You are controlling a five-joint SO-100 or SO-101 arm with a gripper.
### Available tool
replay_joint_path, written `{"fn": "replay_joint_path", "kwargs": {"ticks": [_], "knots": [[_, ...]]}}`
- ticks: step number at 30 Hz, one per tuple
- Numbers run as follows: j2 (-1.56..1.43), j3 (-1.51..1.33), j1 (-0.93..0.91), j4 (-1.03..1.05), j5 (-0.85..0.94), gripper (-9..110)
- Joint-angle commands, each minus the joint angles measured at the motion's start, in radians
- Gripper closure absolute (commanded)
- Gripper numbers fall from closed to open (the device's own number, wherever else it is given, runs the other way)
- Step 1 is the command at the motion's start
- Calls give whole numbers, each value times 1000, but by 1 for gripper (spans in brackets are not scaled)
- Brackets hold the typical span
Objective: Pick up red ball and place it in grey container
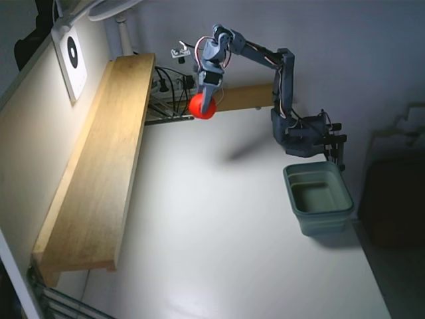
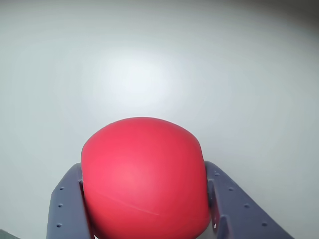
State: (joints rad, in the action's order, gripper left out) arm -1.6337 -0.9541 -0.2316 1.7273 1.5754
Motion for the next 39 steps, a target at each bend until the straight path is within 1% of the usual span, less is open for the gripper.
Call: {"fn": "replay_joint_path", "kwargs": {"ticks": [1,35,39], "knots": [[-16,36,91,16,-5,78],[-16,36,1090,16,-5,78],[-16,36,1130,16,-5,78]]}}
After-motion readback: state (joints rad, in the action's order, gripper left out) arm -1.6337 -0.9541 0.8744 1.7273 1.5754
